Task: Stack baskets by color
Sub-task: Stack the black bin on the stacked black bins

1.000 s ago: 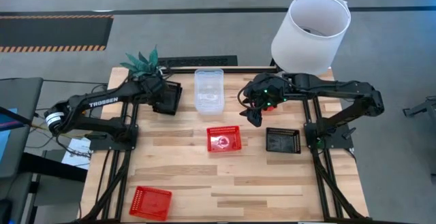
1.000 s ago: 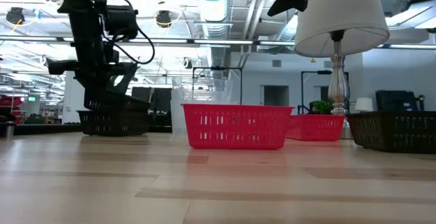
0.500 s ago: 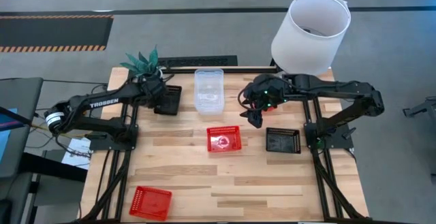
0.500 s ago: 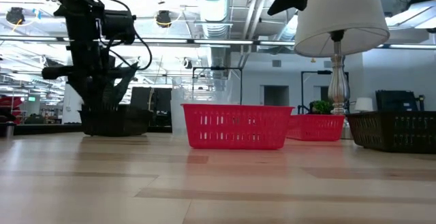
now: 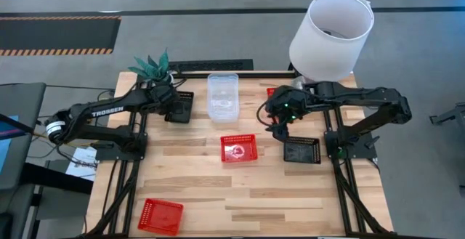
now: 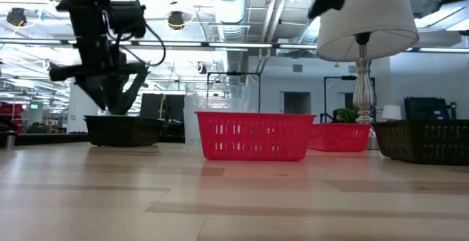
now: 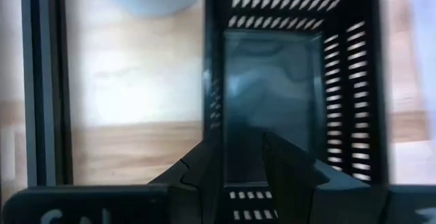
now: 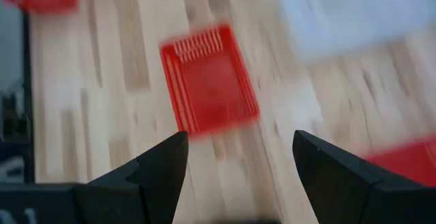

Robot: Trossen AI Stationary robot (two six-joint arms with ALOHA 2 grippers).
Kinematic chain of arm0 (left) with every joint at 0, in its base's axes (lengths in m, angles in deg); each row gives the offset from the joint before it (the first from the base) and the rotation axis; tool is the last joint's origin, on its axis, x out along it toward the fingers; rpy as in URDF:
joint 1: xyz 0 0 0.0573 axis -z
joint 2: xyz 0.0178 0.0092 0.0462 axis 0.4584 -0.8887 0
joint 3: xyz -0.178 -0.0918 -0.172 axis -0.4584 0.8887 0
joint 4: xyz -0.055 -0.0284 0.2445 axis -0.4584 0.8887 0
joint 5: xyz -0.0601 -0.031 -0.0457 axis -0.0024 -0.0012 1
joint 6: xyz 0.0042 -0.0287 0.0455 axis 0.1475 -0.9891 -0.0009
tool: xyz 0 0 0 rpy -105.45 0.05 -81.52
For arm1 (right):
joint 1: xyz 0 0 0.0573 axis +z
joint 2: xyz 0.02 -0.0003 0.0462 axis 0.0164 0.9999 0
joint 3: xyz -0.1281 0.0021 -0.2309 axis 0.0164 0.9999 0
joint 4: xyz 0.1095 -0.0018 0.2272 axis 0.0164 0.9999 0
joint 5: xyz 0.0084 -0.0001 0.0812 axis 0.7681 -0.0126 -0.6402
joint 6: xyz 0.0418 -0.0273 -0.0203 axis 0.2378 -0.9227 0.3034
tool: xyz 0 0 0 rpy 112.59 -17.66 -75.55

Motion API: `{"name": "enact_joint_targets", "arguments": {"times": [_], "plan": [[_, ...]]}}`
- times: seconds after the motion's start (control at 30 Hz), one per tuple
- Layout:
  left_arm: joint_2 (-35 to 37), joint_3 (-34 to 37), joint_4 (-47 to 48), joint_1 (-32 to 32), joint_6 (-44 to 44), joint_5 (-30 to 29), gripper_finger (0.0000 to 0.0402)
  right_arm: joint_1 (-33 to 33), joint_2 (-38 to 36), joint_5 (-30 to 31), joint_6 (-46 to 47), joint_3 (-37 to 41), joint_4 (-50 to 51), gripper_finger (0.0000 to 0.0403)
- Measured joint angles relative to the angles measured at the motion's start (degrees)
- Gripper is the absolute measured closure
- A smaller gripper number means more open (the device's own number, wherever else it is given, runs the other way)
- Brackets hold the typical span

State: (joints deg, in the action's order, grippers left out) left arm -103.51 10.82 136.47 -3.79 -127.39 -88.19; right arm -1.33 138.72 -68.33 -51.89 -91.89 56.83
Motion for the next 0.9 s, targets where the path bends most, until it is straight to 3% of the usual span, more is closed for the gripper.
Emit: {"name": "enact_joint_targets", "arguments": {"times": [0.23,0.53,0.73,0.9], "plan": [[2.82,-5.32,-0.02,1.67,6.89,2.61,0.0303,2.70,-3.12,-1.38,-1.79,0.27,12.40,0.0117],[2.65,-6.52,-10.16,12.04,21.00,20.13,0.0303,7.05,-11.89,-2.20,5.29,16.01,4.74,0.0117],[2.75,-6.52,-23.44,20.07,28.16,20.81,0.0303,7.97,-12.49,-2.17,11.99,24.04,2.80,0.0117],[2.76,-6.52,-28.12,23.27,34.37,19.54,0.0303,7.91,-10.30,-1.47,9.67,25.42,4.62,0.0117]]}}
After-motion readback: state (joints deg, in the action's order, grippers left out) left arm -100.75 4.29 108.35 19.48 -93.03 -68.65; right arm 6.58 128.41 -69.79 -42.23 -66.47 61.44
